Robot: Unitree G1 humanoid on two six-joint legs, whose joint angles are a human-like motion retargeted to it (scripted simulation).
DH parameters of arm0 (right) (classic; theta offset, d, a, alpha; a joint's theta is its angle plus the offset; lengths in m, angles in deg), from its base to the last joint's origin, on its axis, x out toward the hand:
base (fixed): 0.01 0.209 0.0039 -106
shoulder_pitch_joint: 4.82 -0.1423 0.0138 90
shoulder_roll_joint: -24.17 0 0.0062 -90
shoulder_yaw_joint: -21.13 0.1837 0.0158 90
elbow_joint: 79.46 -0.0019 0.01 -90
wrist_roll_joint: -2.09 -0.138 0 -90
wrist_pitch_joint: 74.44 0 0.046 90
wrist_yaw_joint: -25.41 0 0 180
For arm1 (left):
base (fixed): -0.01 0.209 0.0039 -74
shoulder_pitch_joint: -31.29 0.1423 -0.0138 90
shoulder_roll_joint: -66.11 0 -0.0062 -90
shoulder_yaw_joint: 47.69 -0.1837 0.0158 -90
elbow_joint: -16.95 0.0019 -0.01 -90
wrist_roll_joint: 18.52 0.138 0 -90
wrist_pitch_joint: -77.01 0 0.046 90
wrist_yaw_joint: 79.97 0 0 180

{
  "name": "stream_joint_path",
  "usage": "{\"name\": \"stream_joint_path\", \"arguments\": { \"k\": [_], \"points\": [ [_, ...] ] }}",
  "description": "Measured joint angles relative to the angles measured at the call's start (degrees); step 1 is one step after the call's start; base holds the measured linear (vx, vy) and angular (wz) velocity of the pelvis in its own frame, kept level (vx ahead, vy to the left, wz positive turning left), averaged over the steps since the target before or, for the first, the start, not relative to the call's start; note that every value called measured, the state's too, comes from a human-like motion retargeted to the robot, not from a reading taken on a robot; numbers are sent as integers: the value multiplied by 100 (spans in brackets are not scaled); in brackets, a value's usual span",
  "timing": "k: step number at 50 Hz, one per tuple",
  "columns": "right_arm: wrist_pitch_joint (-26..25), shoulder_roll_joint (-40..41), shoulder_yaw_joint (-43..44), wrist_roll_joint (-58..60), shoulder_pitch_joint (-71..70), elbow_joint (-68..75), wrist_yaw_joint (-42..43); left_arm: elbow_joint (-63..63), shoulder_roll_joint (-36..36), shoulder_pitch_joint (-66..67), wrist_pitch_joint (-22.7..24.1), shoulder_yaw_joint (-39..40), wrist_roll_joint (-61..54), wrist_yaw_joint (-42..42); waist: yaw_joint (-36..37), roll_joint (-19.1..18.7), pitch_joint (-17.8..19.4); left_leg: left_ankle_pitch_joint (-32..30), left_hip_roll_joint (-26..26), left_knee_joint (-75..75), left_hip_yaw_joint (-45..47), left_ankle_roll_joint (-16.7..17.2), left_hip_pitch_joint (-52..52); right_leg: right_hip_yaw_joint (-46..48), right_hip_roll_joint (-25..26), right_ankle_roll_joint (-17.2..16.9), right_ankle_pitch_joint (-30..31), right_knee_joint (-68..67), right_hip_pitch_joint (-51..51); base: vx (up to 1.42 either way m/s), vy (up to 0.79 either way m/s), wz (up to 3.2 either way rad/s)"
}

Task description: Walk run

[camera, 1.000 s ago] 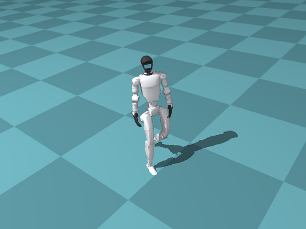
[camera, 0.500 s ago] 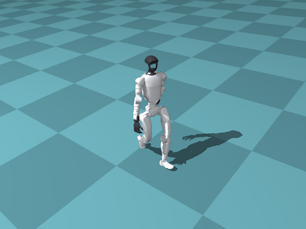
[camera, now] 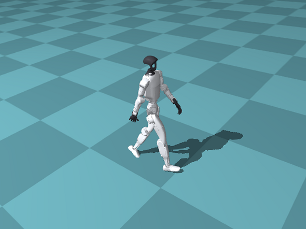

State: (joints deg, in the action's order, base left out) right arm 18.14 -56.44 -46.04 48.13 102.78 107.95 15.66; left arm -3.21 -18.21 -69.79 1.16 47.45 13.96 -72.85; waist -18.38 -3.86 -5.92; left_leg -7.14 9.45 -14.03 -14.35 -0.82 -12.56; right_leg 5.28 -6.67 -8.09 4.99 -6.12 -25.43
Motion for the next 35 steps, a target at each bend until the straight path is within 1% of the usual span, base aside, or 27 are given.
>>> {"name": "stream_joint_path", "arguments": {
  "k": [2,3,5,6,7,8,10,13,15,17,20,23,25,27,28,29,30,31,32,33,34,35],
  "points": [
    [-21,-96,178,-373,-65,0,211,570,140,296,-63,160,156,-134,-75,-106,-100,-1298,-194,-962,371,854,364,-695,152,172,-179,-314,196,113,-62,133],
    [-2,-143,236,-662,-114,0,230,896,220,449,-112,222,237,-237,-149,-204,-84,-1707,-355,-1772,510,1192,716,-747,253,294,-323,-458,271,108,-65,115],
    [-79,-238,299,-1233,-370,0,126,1546,328,708,-341,409,268,-408,-123,-279,26,-2286,-894,-3386,1085,1578,1393,-68,311,511,-583,-592,648,93,-61,76],
    [-126,-309,303,-1434,-625,0,8,1853,351,808,-502,581,192,-391,-123,-107,-3,-2286,-802,-3594,1293,1297,1643,127,140,567,-646,-541,820,90,-60,33],
    [-138,-375,326,-1575,-887,0,-85,2134,371,931,-653,746,99,-344,-90,48,-23,-2149,-711,-3758,1522,988,1883,193,55,630,-704,-483,983,85,-54,1],
    [-80,-430,387,-1598,-1161,0,-127,2362,385,1096,-782,894,-29,-236,11,171,-22,-1737,-622,-3835,1793,623,2102,1,141,707,-754,-413,1127,79,-46,-23],
    [134,-496,543,-1410,-1643,-158,-82,2749,401,1470,-890,1088,-298,64,173,246,56,-1041,-699,-3947,2205,177,2609,-158,361,804,-762,-193,1481,89,-45,-45],
    [513,-549,319,-1212,-2179,-842,-37,2757,453,2237,-908,1226,-400,419,784,534,163,-164,-683,-3531,2873,-163,3425,-40,315,835,-725,111,1958,90,-42,-108],
    [673,-619,2,-1207,-2463,-1365,5,2757,477,2708,-916,1295,-237,430,1126,625,174,262,-675,-2775,3017,-332,3879,-46,449,898,-814,277,2227,77,-34,-85],
    [769,-741,-202,-1158,-2735,-1834,113,2757,481,3098,-934,1337,48,312,1360,607,181,510,-789,-1784,3212,-640,4203,41,644,949,-968,394,2486,94,-34,-34],
    [919,-918,-167,-896,-3093,-2353,341,2757,485,3558,-1009,1356,471,162,1610,581,172,766,-868,-186,3758,-1043,4515,240,849,997,-1229,497,2879,98,-26,4],
    [988,-1002,-48,-865,-3284,-2584,531,2757,476,3808,-1238,1384,737,220,1591,602,95,1260,-478,1072,3977,-1077,4606,416,995,953,-1237,491,3190,99,-21,56],
    [977,-975,-48,-1041,-3304,-2596,569,2757,496,3878,-1439,1446,771,323,1680,720,51,1385,-406,1326,4232,-1145,4515,377,995,770,-918,366,3370,134,-20,0],
    [995,-864,-44,-1229,-3204,-2491,516,2757,545,3862,-1494,1593,703,396,1956,922,-42,1299,-566,932,4563,-1414,4400,359,821,351,-157,127,3490,125,-14,-86],
    [1013,-789,-46,-1287,-3116,-2394,481,2757,579,3850,-1442,1681,625,396,2068,995,-118,1194,-694,812,5044,-1399,4287,364,717,46,388,-43,3534,125,-14,-89],
    [1028,-694,-43,-1298,-3006,-2273,438,2757,592,3808,-1350,1769,498,406,2129,1028,-192,1078,-768,691,5048,-1404,4205,350,686,-231,1015,-226,3577,147,-18,-77],
    [1041,-589,-36,-1287,-2884,-2141,391,2757,595,3751,-1238,1858,348,420,2166,1041,-266,956,-814,570,4814,-1419,4138,328,692,-494,1685,-415,3621,165,-22,10],
    [1023,-493,-87,-1228,-2728,-2001,348,2757,571,3616,-1141,1915,116,459,1938,962,-291,1150,-818,255,4212,-1419,4163,119,936,-611,2175,-956,3473,160,-21,107],
    [985,-424,-124,-1171,-2586,-1853,318,2757,547,3423,-1070,1952,-109,491,1700,917,-257,1352,-717,-56,3660,-1419,4163,-51,1131,-686,2501,-1709,3254,135,-14,232],
    [908,-410,-137,-1116,-2468,-1685,316,2757,521,3112,-1052,1951,-318,508,1439,940,-101,1571,-407,-355,3207,-1419,4110,-145,1230,-680,2501,-2886,2894,115,-4,252],
    [816,-384,-125,-1085,-2315,-1505,341,2757,475,2767,-1024,1916,-476,454,1322,805,-22,1689,-409,-421,3099,-1419,3901,-293,1479,-636,2501,-3391,2671,98,7,241],
    [716,-352,-102,-1065,-2144,-1318,380,2757,419,2404,-990,1865,-609,365,1275,592,18,1758,-566,-369,3165,-1419,3615,-469,1803,-574,2501,-3560,2515,107,12,184]
  ]
}}
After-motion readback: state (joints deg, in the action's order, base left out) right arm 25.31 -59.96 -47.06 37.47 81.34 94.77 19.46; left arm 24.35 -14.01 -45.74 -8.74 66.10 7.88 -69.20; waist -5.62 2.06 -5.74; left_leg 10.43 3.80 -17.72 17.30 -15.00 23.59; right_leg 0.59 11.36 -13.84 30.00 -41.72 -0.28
